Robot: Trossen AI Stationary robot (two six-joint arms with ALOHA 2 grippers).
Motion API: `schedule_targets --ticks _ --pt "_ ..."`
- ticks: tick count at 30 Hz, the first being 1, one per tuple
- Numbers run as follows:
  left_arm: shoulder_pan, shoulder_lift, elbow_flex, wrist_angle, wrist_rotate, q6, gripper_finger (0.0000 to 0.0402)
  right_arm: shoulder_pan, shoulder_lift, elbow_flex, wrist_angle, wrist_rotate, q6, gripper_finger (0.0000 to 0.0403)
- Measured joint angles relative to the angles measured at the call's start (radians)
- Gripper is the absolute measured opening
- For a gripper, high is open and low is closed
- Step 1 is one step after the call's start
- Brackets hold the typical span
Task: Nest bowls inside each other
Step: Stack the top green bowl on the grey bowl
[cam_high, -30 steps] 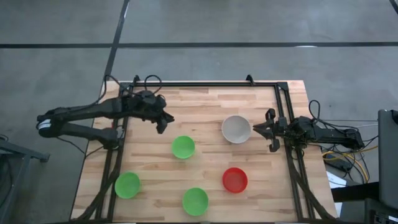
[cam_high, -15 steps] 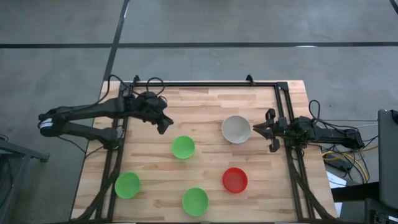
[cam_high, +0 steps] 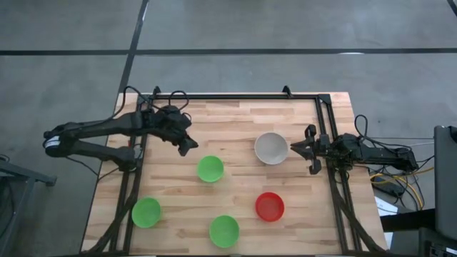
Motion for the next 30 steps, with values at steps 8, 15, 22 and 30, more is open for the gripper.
schedule_targets --ticks 8,15,22,30 --pt "0.000 0.071 0.006 0.000 0.012 -0.012 0.0067 0.000 0.000 0.000 0.000 0.000 0.000 0.0052" --pt "0.000 0.146 0.035 0.000 0.034 -0.081 0.0067 0.000 0.000 0.000 0.000 0.000 0.000 0.0052" --pt "0.000 0.201 0.058 -0.036 0.035 -0.102 0.0067 0.000 0.000 0.000 0.000 0.000 0.000 0.0052" --pt "0.000 0.267 0.047 -0.071 0.095 -0.146 0.0067 0.000 0.000 0.000 0.000 0.000 0.000 0.0052"
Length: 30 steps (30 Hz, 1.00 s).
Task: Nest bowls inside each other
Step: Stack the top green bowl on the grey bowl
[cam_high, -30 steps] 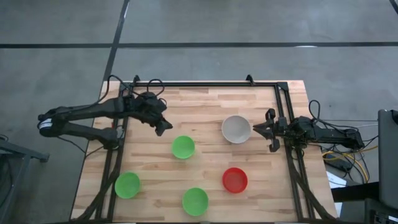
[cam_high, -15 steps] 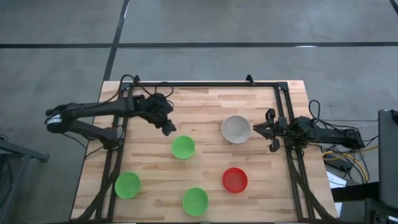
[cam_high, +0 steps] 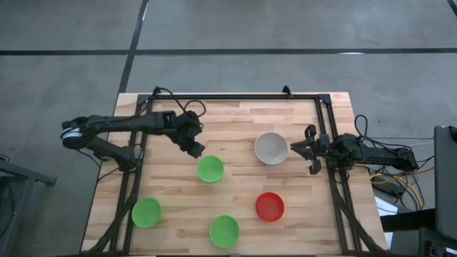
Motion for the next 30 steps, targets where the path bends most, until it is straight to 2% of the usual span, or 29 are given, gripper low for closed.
schedule_targets --ticks 13,30 --pt "0.000 0.035 -0.002 -0.026 -0.020 -0.013 0.0067 0.000 0.000 0.000 0.000 0.000 0.000 0.0052" --pt "-0.001 0.093 -0.002 -0.026 0.021 0.001 0.0067 0.000 0.000 0.000 0.000 0.000 0.000 0.0052"
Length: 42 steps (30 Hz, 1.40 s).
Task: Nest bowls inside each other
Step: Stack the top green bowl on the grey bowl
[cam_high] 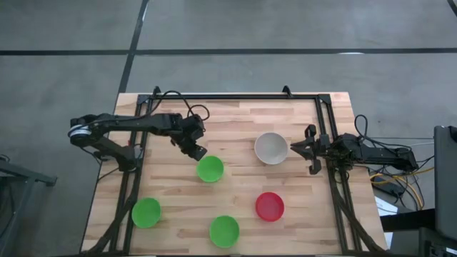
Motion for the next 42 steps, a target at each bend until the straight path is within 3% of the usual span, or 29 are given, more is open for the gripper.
schedule_targets --ticks 14,27,42 --pt "0.001 -0.002 0.001 0.024 -0.017 0.000 0.0069 0.000 0.000 0.000 0.000 0.000 0.000 0.0052" --pt "0.000 0.012 0.001 -0.009 -0.014 -0.066 0.0161 0.000 0.000 0.000 0.000 0.000 0.000 0.0052" --pt "-0.023 0.043 0.001 0.006 -0.019 -0.177 0.0165 0.000 0.000 0.000 0.000 0.000 0.000 0.0052"
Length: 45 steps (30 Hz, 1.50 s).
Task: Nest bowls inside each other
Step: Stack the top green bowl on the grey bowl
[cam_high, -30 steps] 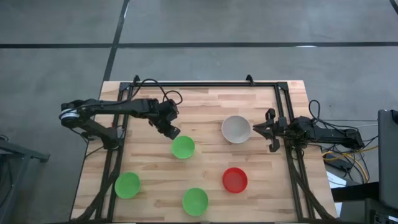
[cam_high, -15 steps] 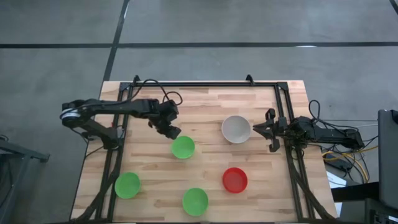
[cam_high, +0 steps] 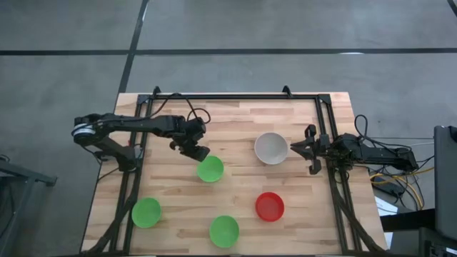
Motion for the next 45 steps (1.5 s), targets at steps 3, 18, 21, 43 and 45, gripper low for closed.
schedule_targets --ticks 3,18,21,43,45 --pt "-0.012 0.000 0.000 0.026 0.000 0.048 0.0165 0.000 0.000 0.000 0.000 0.000 0.000 0.0052" --pt "-0.027 0.000 -0.053 0.074 -0.022 0.124 0.0165 0.000 0.000 0.000 0.000 0.000 0.000 0.0052" --pt "-0.031 0.000 -0.054 0.080 -0.023 0.130 0.0165 0.000 0.000 0.000 0.000 0.000 0.000 0.0052" --pt "-0.039 0.000 -0.114 0.153 -0.021 0.090 0.0165 0.000 0.000 0.000 0.000 0.000 0.000 0.0052" --pt "-0.046 0.000 -0.114 0.154 -0.020 0.082 0.0165 0.000 0.000 0.000 0.000 0.000 0.000 0.0052"
